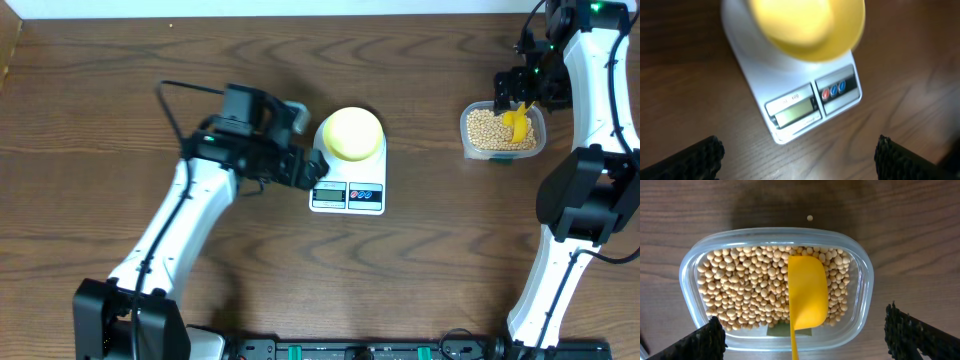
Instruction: Scoop item into bowl and weigh 50g on scale
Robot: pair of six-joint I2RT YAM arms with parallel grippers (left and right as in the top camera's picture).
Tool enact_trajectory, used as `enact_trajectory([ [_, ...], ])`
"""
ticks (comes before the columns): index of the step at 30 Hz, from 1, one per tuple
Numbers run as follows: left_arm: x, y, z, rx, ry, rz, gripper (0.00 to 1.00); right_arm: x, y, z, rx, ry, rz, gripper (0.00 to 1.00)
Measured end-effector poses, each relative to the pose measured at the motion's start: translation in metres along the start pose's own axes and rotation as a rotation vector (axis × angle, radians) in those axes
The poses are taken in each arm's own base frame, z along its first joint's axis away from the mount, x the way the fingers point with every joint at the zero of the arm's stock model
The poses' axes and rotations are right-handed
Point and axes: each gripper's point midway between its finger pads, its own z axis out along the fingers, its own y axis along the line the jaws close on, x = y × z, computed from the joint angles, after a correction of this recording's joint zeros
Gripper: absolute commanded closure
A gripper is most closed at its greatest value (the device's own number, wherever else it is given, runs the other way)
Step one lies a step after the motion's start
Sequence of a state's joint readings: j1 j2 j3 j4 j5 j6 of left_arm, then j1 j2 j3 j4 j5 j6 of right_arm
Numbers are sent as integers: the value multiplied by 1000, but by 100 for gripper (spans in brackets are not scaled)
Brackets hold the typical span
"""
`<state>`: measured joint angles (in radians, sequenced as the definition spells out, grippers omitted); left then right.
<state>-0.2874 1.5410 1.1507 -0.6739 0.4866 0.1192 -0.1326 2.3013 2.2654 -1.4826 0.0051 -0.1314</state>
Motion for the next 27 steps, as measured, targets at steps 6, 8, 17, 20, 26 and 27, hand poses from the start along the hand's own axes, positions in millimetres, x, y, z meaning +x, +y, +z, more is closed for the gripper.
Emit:
enact_trajectory([
  [6,12,-29,16,-17,67,171,2,0,0,0,0,0,0,1],
  [8,18,-31,21,-11,106,186,2,0,0,0,0,0,0,1],
  [17,16,-48,47,55,390,314,2,0,0,0,0,0,0,1],
  [20,13,-63,59,83,409,417,2,0,0,0,0,0,0,1],
  [26,27,-74,72,122,461,519,2,0,0,0,0,0,0,1],
  [27,27,-74,73,127,459,539,2,0,0,0,1,0,0,1],
])
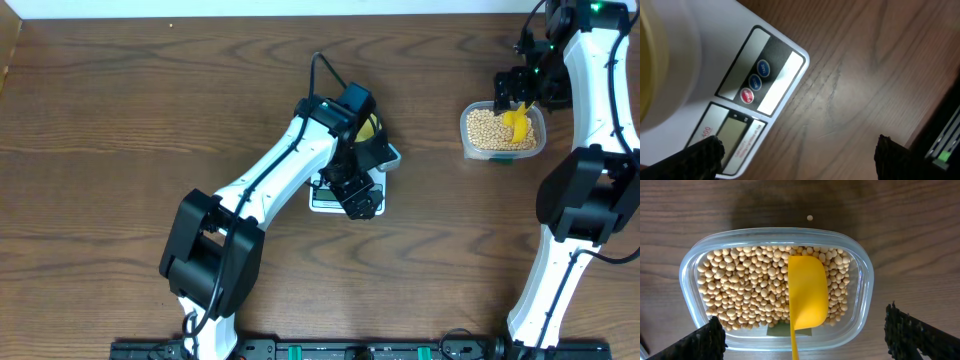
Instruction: Scoop item into bowl and weigh 50g on scale
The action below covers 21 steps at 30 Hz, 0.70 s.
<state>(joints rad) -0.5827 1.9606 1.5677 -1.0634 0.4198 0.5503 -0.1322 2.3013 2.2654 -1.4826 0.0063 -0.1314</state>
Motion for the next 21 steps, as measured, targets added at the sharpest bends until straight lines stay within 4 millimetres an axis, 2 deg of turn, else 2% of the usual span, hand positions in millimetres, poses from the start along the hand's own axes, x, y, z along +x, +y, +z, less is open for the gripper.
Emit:
enact_trajectory([
  [11,8,-7,1,23,36,175,2,0,0,0,2,0,0,1],
  [18,19,-5,19,62,103,226,1,0,0,0,2,0,0,1],
  [21,27,2,21,18,150,248,2,0,0,0,2,0,0,1],
])
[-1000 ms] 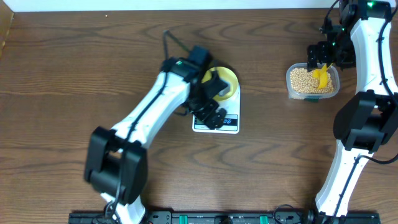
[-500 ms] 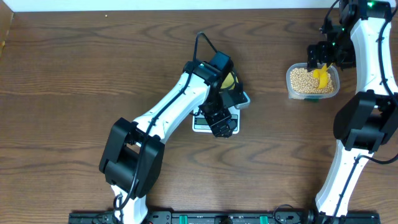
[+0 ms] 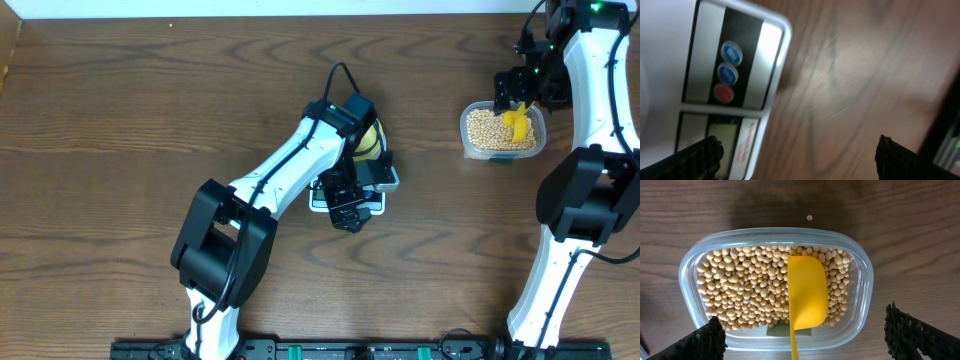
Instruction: Scoop item into bowl and weigh 50g on scale
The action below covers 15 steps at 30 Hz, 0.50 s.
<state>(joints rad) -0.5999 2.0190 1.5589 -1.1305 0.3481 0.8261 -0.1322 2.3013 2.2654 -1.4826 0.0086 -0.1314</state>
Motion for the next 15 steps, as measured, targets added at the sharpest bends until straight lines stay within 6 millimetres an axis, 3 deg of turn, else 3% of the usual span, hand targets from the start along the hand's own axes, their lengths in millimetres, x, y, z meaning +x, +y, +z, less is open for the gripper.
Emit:
enact_trajectory([
  [9,31,6,22,-139,226,75,2,0,0,0,0,0,0,1],
  [15,29,0,24,-108,218,132,2,0,0,0,0,0,0,1],
])
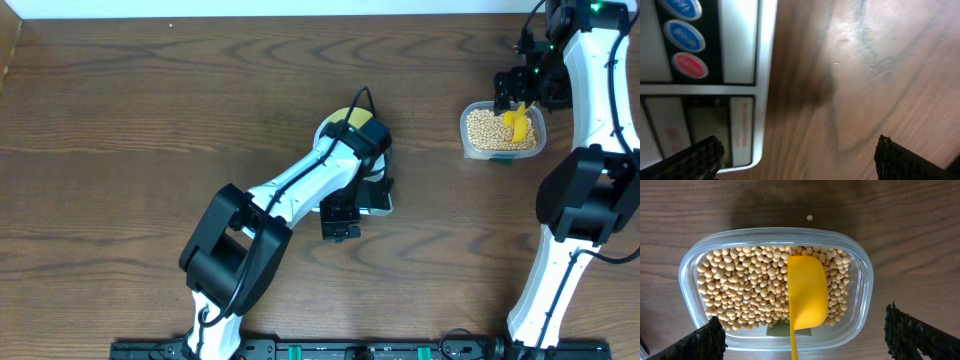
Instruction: Scoop item into bowl and weigh 50g on scale
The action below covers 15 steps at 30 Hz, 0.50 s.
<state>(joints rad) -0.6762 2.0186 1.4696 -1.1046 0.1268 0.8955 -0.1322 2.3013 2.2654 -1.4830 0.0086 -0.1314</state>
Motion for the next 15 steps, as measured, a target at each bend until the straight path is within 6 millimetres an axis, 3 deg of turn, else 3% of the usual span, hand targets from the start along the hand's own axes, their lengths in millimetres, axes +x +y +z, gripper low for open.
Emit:
enact_trajectory([
  [7,7,-21,-2,137,-45,153,2,0,0,0,0,0,0,1],
  [15,-5,-22,-2,111,-81,360,2,0,0,0,0,0,0,1],
])
